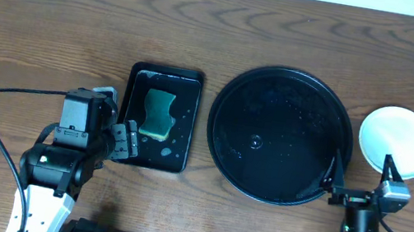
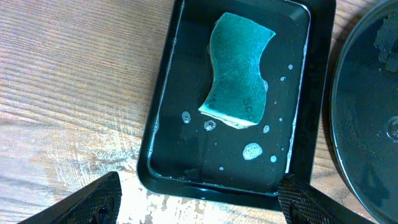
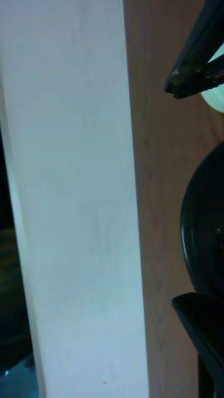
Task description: Clean dirty plates on tray and stack at the side
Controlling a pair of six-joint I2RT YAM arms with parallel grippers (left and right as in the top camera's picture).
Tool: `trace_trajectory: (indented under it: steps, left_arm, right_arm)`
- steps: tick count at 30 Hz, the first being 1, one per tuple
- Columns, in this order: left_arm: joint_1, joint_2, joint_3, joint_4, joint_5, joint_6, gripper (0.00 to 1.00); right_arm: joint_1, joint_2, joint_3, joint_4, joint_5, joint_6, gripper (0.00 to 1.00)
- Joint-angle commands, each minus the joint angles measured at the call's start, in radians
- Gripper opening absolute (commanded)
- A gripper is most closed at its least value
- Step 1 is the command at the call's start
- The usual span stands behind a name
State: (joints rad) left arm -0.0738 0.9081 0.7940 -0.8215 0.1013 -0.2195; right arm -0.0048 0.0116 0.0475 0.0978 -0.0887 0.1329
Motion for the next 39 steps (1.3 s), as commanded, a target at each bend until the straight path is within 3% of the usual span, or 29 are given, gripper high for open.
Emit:
trace_trajectory:
  steps: [1,7,11,39]
  left_arm:
    - [-0.002,0.001,-0.003,0.000,-0.006,0.013,0.81]
    - [-0.002,0.001,-0.003,0.000,-0.006,0.013,0.81]
    - [-0.002,0.001,-0.003,0.000,-0.006,0.013,0.82]
    - [-0.002,0.001,-0.003,0.000,-0.006,0.013,0.82]
  right_arm:
    - [0.027,-0.007,-0.043,0.007,0.048,0.003,0.99]
    - [0.033,-0.007,-0.042,-0.184,0.067,-0.049,0.99]
    - [0.033,-0.007,-0.042,-0.173,0.074,-0.129,0.99]
    - [0.033,-0.006,-0.042,-0.173,0.073,-0.127,0.99]
